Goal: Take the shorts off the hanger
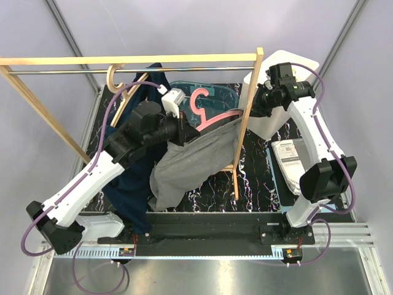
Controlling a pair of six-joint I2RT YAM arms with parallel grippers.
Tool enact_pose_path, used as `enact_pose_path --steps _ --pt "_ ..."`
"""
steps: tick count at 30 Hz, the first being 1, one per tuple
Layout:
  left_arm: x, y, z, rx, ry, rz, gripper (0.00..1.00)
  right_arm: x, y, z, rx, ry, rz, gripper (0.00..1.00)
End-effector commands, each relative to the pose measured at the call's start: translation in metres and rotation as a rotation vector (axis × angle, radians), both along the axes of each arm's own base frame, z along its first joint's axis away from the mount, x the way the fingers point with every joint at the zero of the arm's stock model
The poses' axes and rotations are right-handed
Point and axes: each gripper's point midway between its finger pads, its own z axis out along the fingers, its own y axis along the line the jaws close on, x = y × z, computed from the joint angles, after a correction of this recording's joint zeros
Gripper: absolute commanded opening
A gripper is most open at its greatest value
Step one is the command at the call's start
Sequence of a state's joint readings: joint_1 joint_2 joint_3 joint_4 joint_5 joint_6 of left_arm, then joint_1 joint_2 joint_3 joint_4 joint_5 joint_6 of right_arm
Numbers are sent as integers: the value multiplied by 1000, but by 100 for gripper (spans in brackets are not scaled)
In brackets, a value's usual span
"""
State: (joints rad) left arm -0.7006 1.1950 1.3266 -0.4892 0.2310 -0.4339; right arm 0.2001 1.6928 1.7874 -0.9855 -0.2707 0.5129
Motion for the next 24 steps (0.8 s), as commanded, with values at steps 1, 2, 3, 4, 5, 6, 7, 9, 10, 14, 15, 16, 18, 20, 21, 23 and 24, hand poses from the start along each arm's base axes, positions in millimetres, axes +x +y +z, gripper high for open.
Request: enact_pose_path --steps 1,2,3,4,5,6,7,9,10,14,15,16,18,20,21,23,24 --pt "-14 19 89 -180 -280 9 0 26 -59 -20 -200 -1 -157 0" --pt "-17 21 87 -176 -283 6 0 28 -66 -20 -201 4 -174 0" --pt "-18 23 84 -165 -280 6 0 30 -69 -20 -197 3 -177 0" --pt "-19 24 82 -160 -277 6 0 31 -72 -20 -200 8 -183 0" --pt "-22 26 82 -158 -285 -2 0 32 -77 -19 -200 5 -193 0" --pt "-24 26 79 -148 -278 -6 0 34 -81 -18 -206 0 -193 0" --pt "-26 27 78 -148 -282 -11 0 35 -84 -18 -209 0 -198 0" --pt "-31 27 75 -139 -285 -34 0 38 -92 -18 -207 -2 -200 0" --pt "-33 28 75 -139 -285 -38 0 40 -94 -18 -206 -4 -200 0" --pt "-37 33 68 -131 -278 -33 0 43 -106 -24 -232 -4 -199 0" --pt "-38 34 70 -134 -283 -31 0 44 -106 -28 -230 5 -195 0" --pt "-37 35 70 -132 -285 -27 0 42 -100 -29 -204 11 -169 0" --pt "-35 34 73 -138 -292 -24 0 43 -88 -22 -149 -22 -130 0" --pt "-33 31 76 -145 -298 -28 0 35 -70 -14 -79 -50 -77 0" --pt "-30 29 79 -148 -296 -24 0 32 -57 -10 -71 -68 -40 0" --pt "-24 29 82 -158 -281 13 0 20 -38 1 -50 -99 39 0" --pt "-18 29 82 -157 -272 36 0 14 -21 6 -33 -119 88 0"
